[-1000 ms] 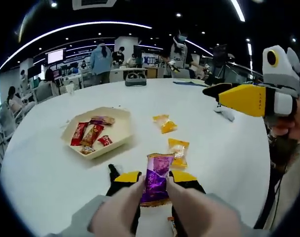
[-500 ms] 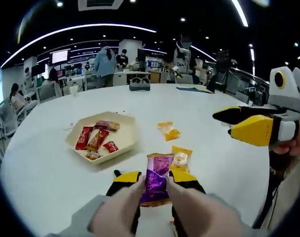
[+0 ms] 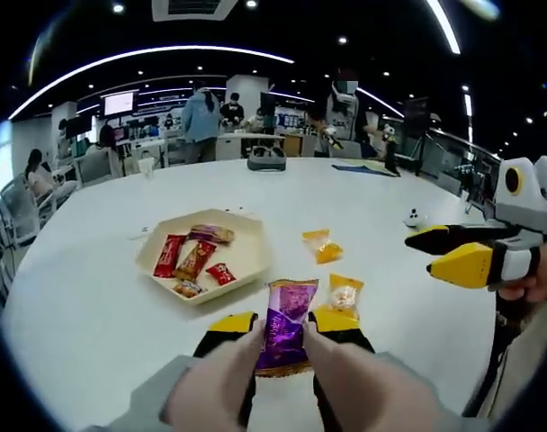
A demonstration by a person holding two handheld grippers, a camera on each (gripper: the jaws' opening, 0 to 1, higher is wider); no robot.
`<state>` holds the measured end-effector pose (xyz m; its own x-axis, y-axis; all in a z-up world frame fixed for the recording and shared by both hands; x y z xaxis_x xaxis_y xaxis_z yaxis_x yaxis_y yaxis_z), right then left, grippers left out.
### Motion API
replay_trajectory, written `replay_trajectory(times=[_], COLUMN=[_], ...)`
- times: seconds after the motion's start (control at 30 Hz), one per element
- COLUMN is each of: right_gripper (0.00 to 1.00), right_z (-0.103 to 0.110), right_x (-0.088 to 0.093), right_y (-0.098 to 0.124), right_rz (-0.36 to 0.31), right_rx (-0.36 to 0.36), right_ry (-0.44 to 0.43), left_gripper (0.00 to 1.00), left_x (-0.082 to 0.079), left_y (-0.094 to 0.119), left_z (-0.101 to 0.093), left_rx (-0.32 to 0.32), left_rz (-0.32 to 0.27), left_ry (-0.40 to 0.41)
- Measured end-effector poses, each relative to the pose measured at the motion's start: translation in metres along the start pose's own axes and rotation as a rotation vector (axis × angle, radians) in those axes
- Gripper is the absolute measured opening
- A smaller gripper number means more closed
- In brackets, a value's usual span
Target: Place the target food into the container with the food tongs after gripping and lifting it, then release it inside without dropping or visibly crushing the food.
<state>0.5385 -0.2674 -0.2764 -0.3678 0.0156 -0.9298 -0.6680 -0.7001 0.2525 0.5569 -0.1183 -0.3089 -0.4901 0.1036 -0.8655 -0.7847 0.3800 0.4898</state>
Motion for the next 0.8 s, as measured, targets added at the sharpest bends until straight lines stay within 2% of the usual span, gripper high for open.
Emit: replay_trajectory(times=[0.5, 0.8], right_gripper=[0.38, 0.38], right_z=[-0.008, -0.010], right_x=[0.001, 0.004], right_y=[0.004, 0.006], right_rz=[-0.009, -0.014], right_rx=[0.031, 0.052], right_ry=[-0.017, -0.028], left_gripper=[0.20, 0.20], left_x=[-0.011, -0.011], left_y=[-0.003, -0.003], left_z=[0.010, 0.015], left_rx=[-0.013, -0.013], left_rz=[-0.022, -0.013], left_ry=[-0.008, -0.033])
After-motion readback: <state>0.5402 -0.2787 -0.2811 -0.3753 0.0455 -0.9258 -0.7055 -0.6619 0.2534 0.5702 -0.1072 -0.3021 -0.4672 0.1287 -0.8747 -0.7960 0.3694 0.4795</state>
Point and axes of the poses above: the point that each gripper's makers call its tool centre point, and the gripper's own axes: y roughly backward along the fingers, z roughly to its left, x roughly out of its underside, the point moved 4 cm from there along y, roughly backward along the fingers
